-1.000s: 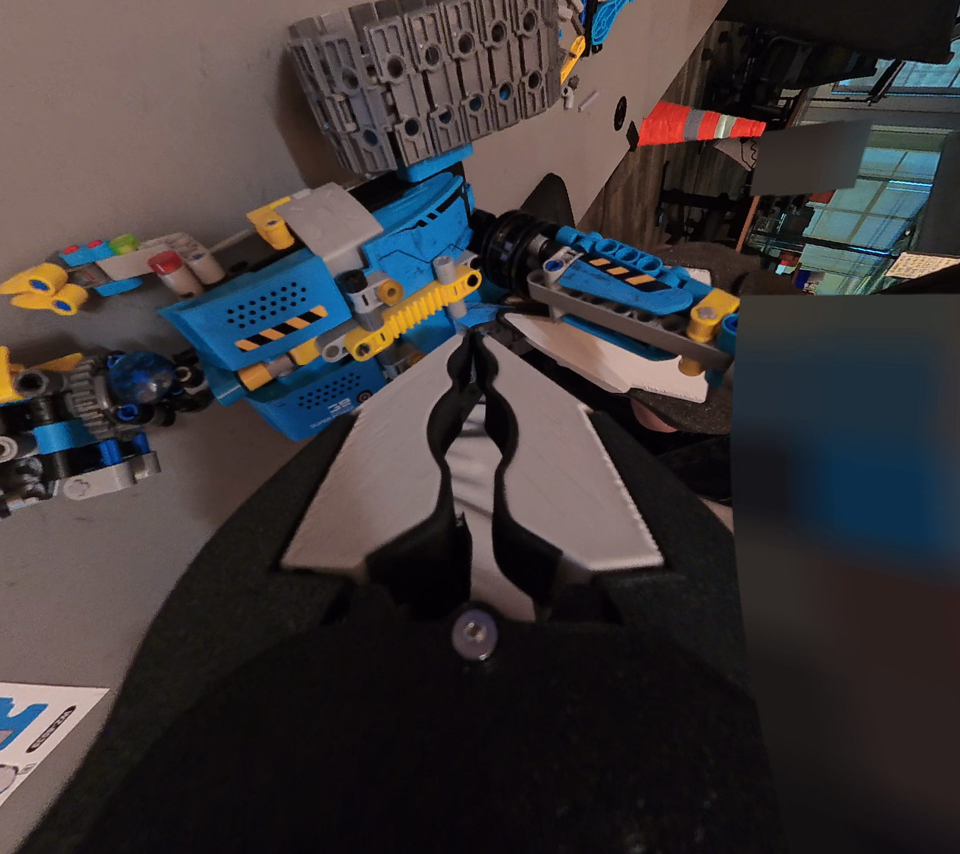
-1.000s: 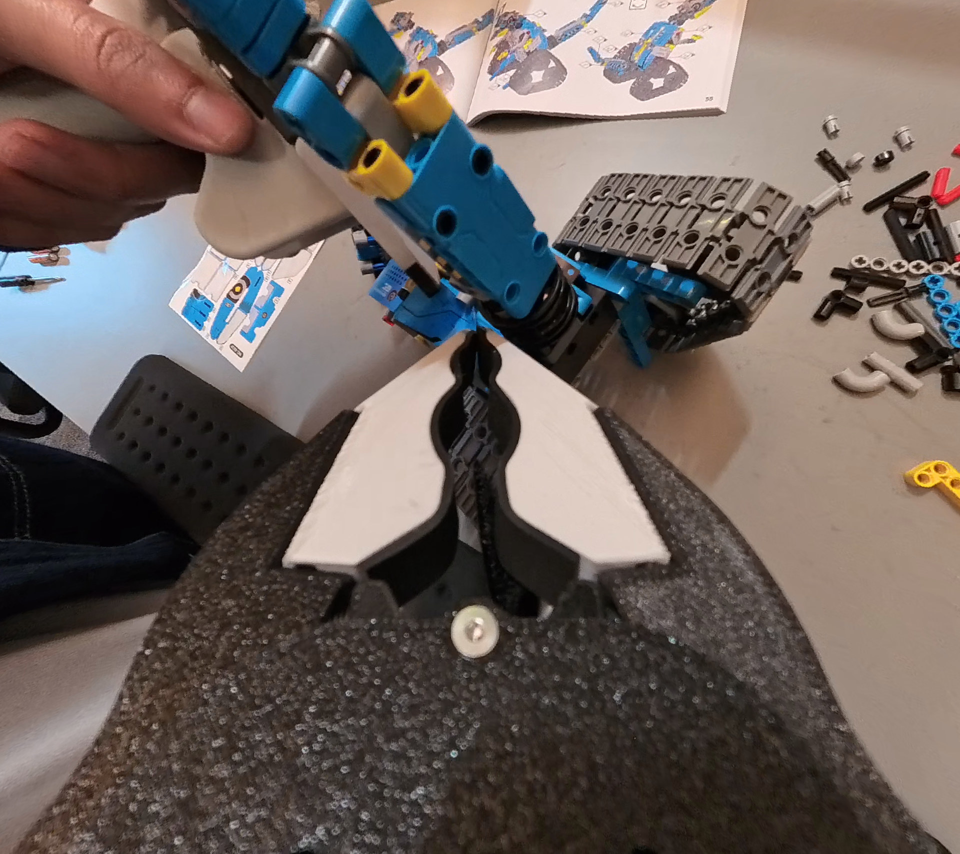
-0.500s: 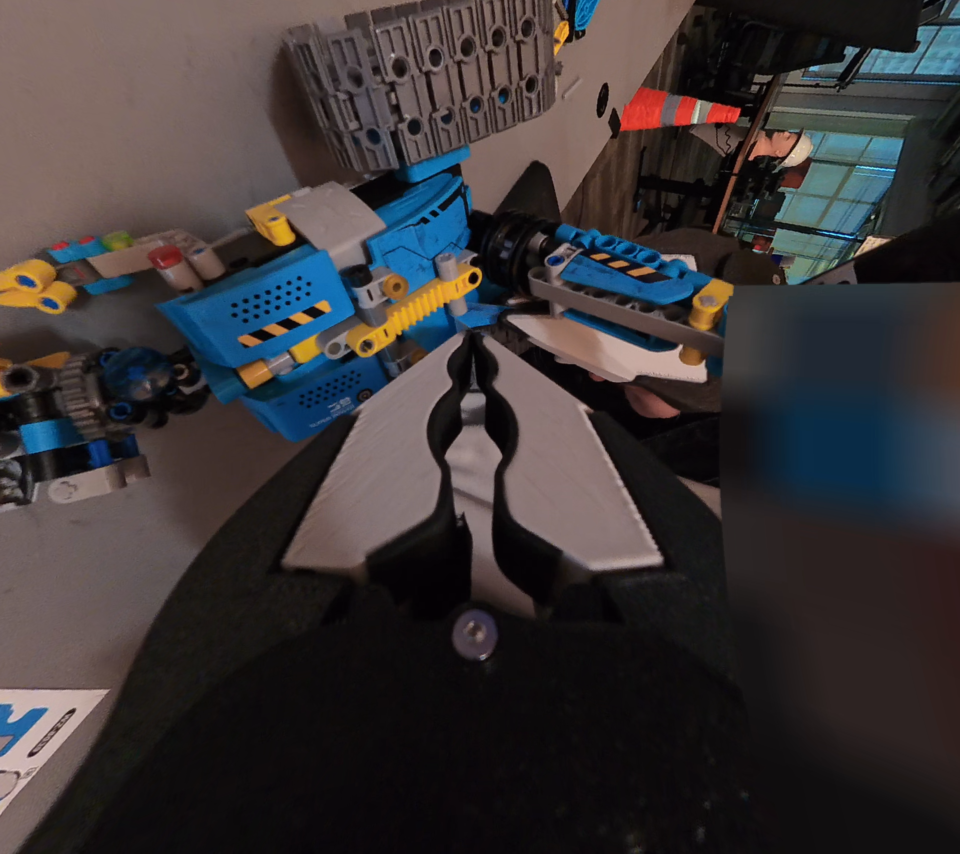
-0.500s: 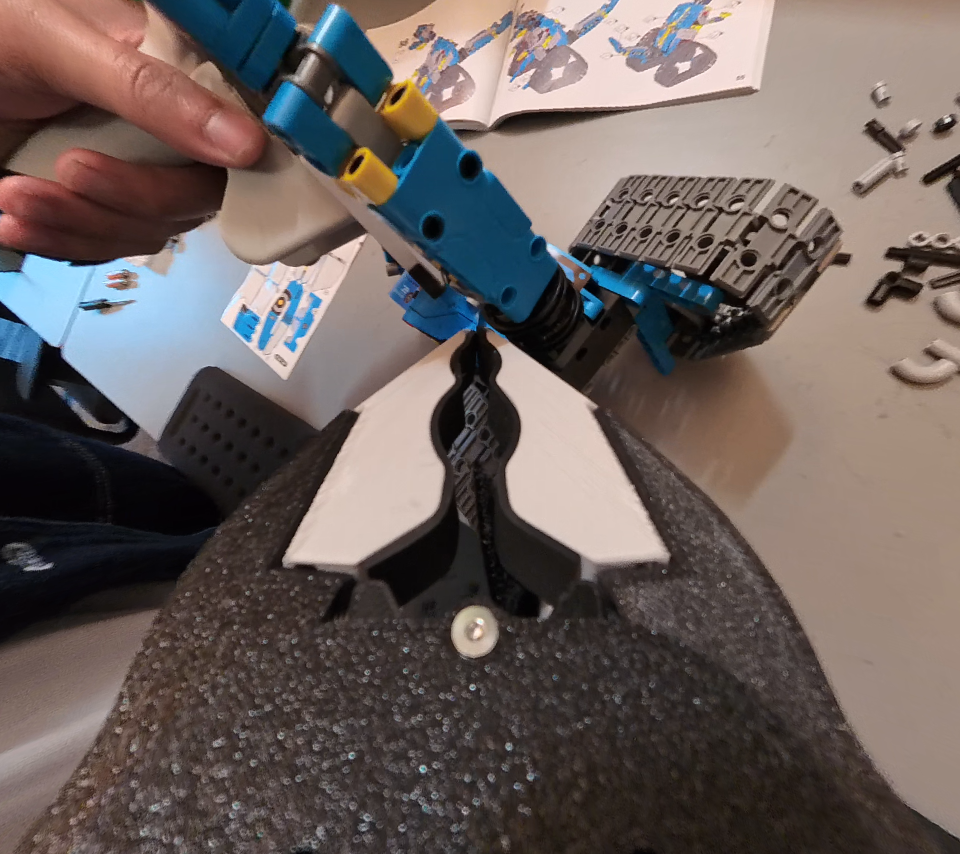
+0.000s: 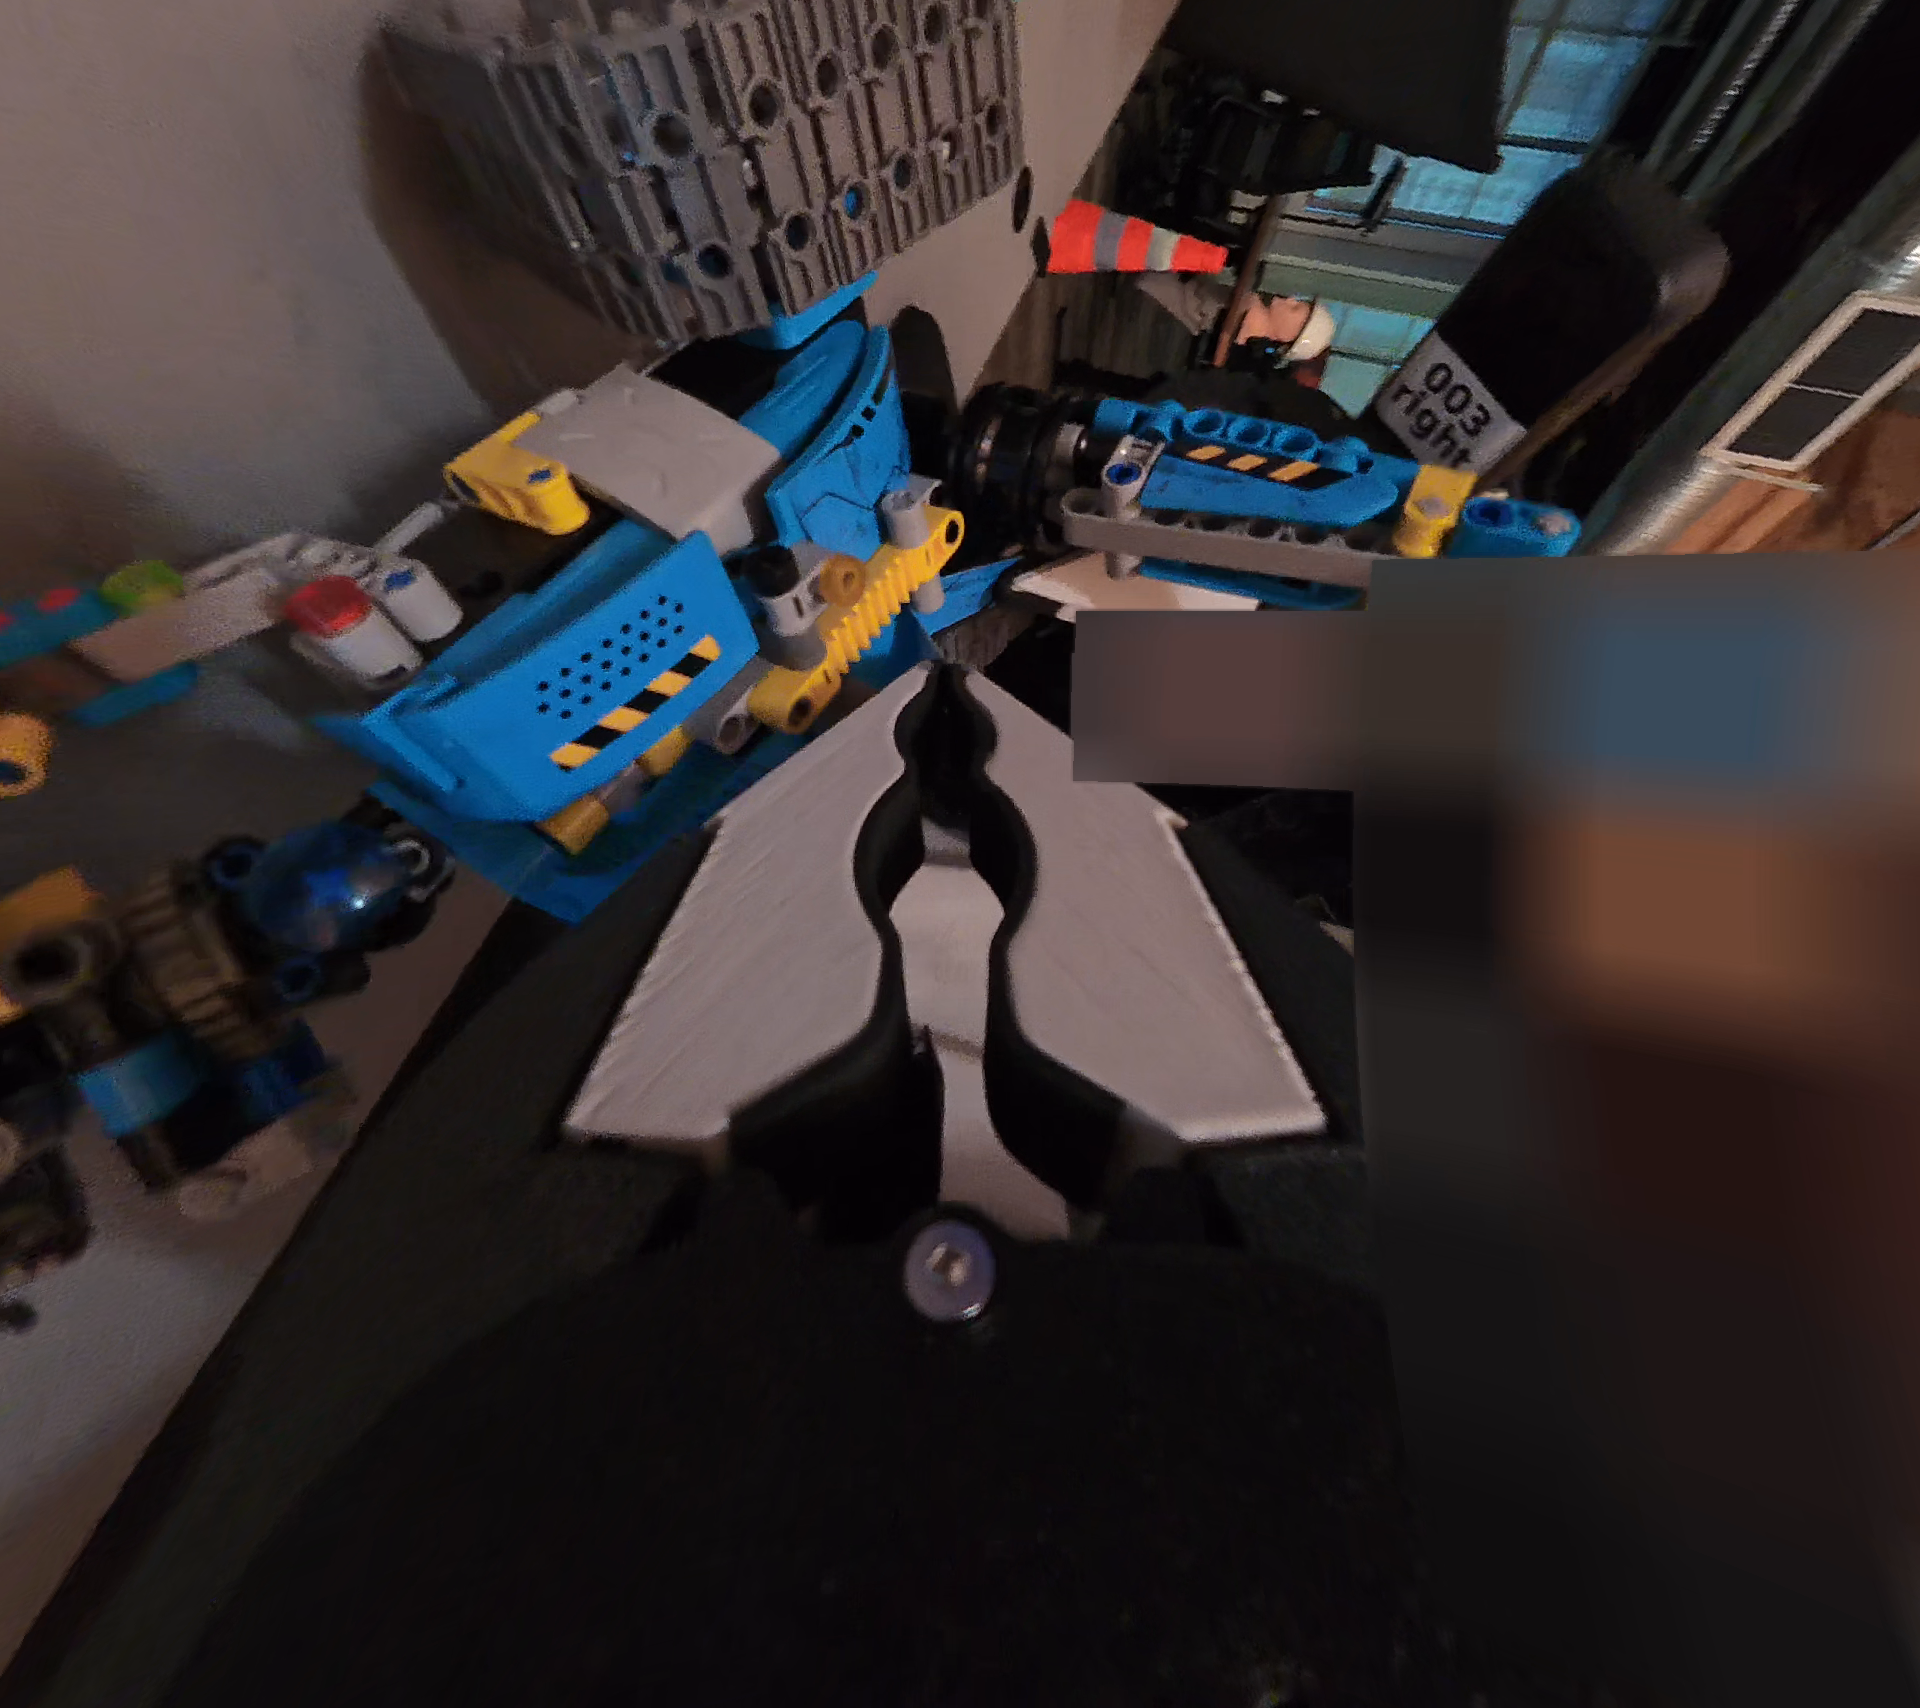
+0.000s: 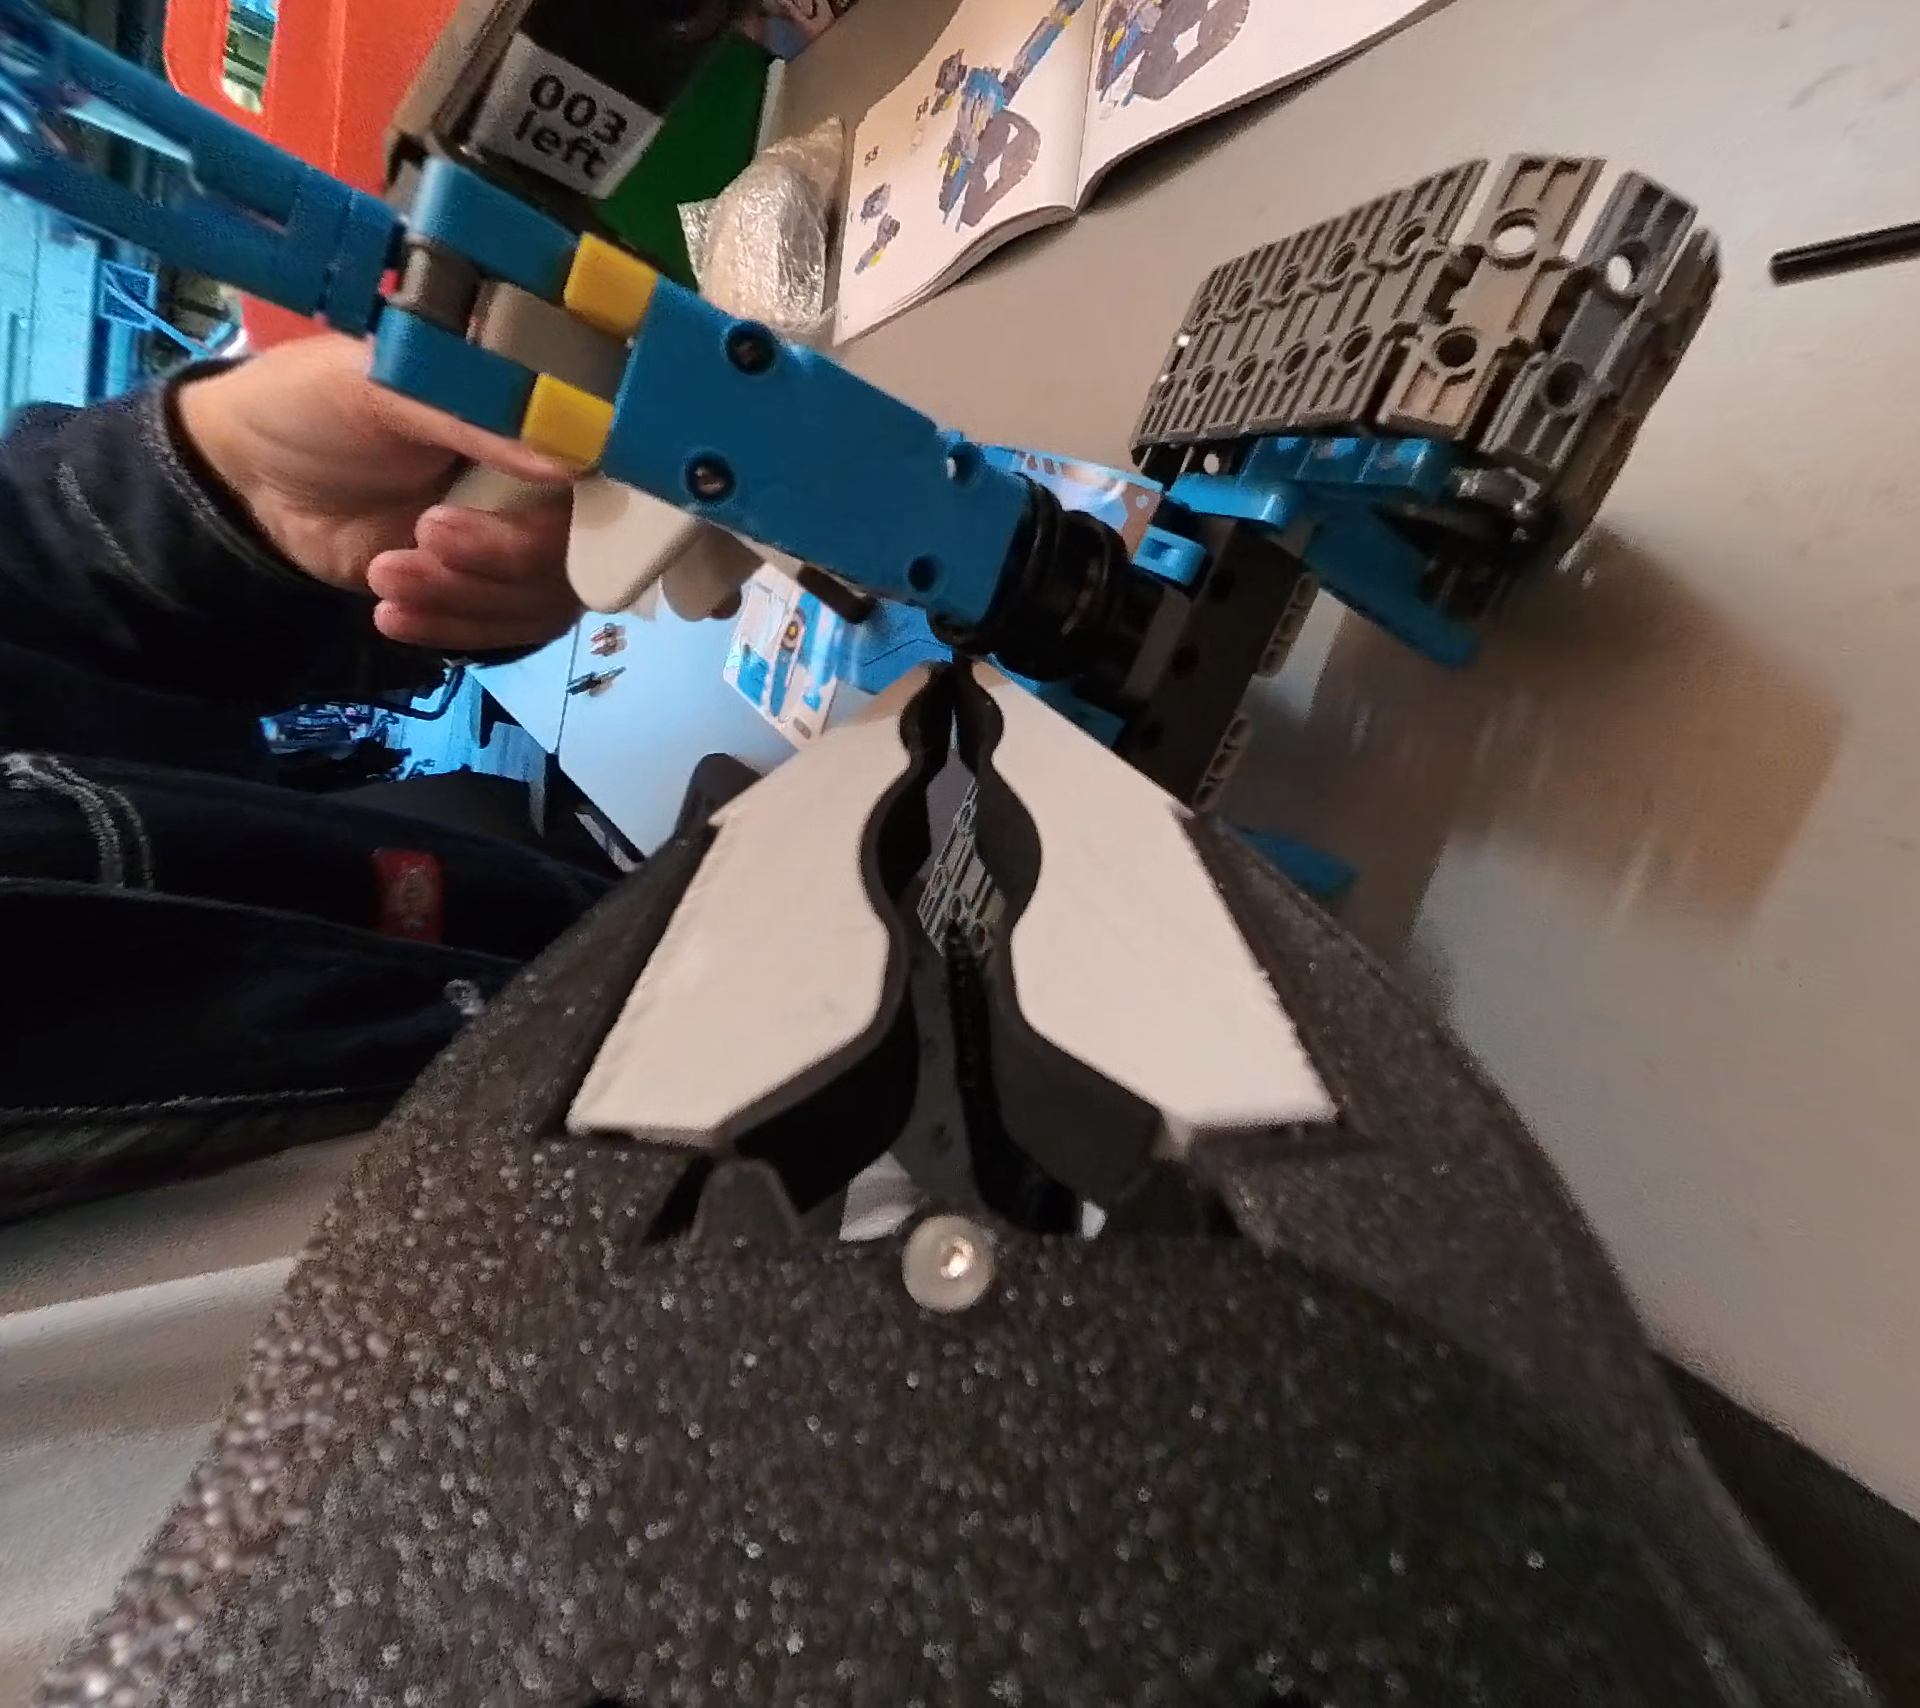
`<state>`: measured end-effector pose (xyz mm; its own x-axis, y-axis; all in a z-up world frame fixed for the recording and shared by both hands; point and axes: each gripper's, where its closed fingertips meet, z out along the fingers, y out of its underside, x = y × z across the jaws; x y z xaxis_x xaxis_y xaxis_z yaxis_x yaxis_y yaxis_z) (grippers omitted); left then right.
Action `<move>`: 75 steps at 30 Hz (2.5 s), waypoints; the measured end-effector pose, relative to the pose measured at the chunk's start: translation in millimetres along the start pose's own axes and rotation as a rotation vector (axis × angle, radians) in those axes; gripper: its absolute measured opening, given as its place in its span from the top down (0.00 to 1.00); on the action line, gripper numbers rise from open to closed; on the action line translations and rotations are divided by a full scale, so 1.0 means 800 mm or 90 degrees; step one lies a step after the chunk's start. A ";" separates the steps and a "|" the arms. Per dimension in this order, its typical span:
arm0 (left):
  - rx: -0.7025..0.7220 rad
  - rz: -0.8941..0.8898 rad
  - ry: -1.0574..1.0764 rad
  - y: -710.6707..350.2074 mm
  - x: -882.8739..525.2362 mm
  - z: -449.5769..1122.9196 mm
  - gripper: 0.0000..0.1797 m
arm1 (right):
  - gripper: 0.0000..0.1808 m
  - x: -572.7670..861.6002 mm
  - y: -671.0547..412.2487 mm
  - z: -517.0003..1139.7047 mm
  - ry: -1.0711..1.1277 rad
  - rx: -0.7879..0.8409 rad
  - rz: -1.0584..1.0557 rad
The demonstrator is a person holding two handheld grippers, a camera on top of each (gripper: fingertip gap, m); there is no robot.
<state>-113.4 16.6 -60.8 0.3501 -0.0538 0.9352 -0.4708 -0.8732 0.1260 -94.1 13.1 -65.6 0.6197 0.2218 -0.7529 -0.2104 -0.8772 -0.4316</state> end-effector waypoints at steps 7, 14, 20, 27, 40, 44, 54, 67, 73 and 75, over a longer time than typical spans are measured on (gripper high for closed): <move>-0.005 0.029 0.136 0.009 0.024 -0.002 1.00 | 1.00 -0.004 0.003 -0.005 -0.060 -0.017 0.061; 0.028 0.105 0.126 0.012 0.015 -0.010 1.00 | 1.00 -0.015 0.003 -0.015 -0.081 -0.021 0.056; 0.033 0.113 0.080 0.017 0.002 -0.008 1.00 | 1.00 -0.003 0.012 0.000 0.035 -0.035 -0.011; 0.070 0.161 0.040 0.017 0.002 -0.009 1.00 | 1.00 -0.007 0.006 -0.001 0.143 -0.011 -0.120; 0.326 0.378 0.004 0.049 0.033 -0.050 0.98 | 1.00 -0.076 0.022 -0.019 -0.101 0.064 -0.165; 0.431 0.442 -0.031 0.063 0.027 -0.073 0.96 | 1.00 -0.073 0.024 -0.035 -0.132 0.090 -0.157; 0.368 0.831 -0.402 0.016 -0.062 -0.057 0.57 | 1.00 -0.081 0.009 -0.044 -0.138 0.071 -0.144; 0.226 0.820 -0.343 -0.004 -0.081 -0.028 0.62 | 1.00 -0.061 0.080 -0.052 -0.190 0.096 -0.072; 0.286 0.773 -0.396 0.005 -0.079 -0.017 0.62 | 1.00 -0.043 0.093 -0.077 -0.151 0.103 -0.090; 0.315 0.739 -0.429 0.013 -0.077 -0.008 0.62 | 1.00 -0.044 0.080 -0.093 -0.132 0.104 -0.112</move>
<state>-145.1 14.1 -114.9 0.3456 -0.9353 0.0758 -0.4756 -0.2442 -0.8451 -72.9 -82.7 -29.9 0.4937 0.4606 -0.7377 -0.2429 -0.7414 -0.6255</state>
